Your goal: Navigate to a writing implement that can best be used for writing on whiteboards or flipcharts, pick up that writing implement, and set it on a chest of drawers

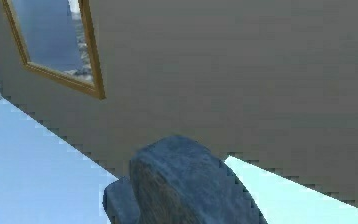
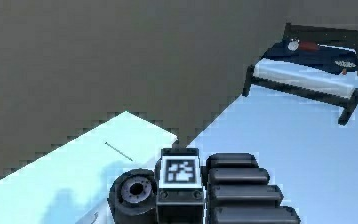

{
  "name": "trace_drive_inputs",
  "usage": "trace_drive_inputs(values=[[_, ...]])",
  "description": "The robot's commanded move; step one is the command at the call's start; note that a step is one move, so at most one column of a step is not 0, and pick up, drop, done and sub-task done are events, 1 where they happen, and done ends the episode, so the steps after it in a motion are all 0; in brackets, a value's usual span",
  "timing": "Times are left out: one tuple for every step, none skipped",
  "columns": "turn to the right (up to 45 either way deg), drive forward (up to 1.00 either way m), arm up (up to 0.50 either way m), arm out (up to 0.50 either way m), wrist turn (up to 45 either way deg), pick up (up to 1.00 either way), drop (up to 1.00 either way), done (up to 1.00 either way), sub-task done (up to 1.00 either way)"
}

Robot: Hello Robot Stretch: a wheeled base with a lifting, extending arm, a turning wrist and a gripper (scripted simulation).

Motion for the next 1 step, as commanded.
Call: trace_drive_inputs(values=[[3.0,0.0,0.0,0.0,0.0,0.0,0.0,0.0,0.0]])
